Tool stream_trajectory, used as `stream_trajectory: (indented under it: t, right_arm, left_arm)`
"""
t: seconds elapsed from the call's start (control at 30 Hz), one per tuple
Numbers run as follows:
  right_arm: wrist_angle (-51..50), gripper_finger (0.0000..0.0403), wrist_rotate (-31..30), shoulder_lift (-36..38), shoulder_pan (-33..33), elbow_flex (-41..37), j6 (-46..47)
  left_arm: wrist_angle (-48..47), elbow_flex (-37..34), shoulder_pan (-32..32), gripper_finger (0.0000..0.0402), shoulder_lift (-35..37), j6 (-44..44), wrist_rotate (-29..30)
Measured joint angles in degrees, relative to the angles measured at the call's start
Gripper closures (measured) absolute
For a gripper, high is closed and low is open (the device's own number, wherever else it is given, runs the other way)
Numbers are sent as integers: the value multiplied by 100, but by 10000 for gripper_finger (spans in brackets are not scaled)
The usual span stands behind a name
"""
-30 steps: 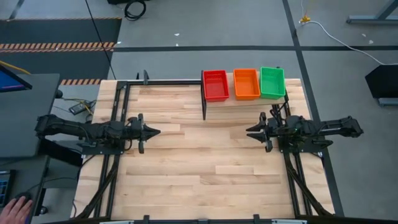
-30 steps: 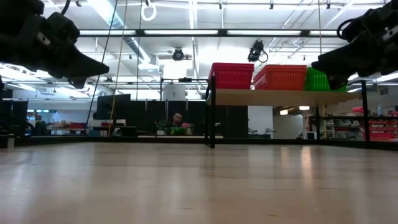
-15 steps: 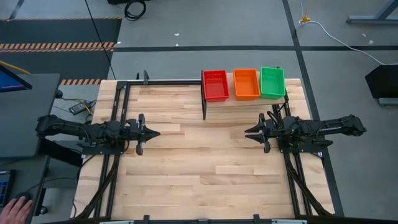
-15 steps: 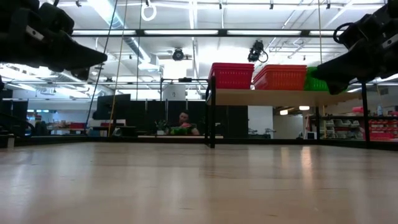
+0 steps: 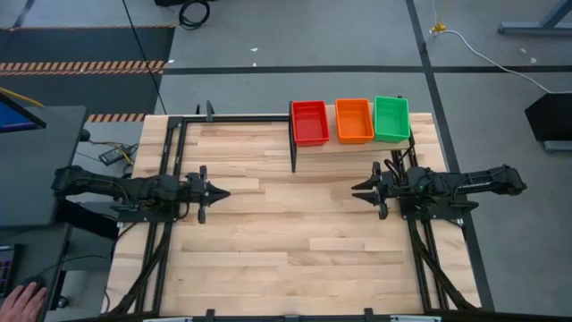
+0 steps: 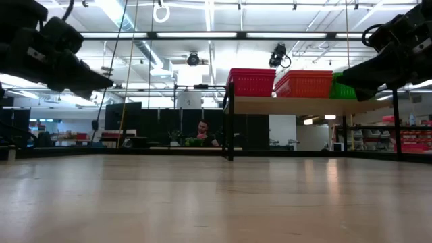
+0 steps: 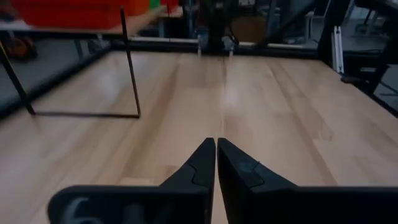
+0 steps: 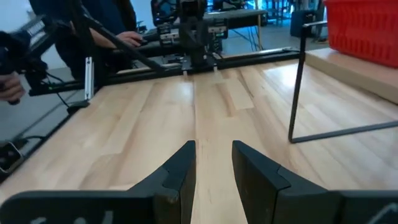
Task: Stack baskets on shelf by color
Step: Return to Home Position
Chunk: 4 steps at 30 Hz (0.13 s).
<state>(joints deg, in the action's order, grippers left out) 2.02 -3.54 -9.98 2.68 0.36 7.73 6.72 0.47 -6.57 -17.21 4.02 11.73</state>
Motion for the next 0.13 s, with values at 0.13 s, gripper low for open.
stream_trajectory:
  t: [0.13]
  right_arm:
    - [2,293,-155,0,0,0,-316]
  left_arm:
    - [-128,0,0,379,0,303,-18]
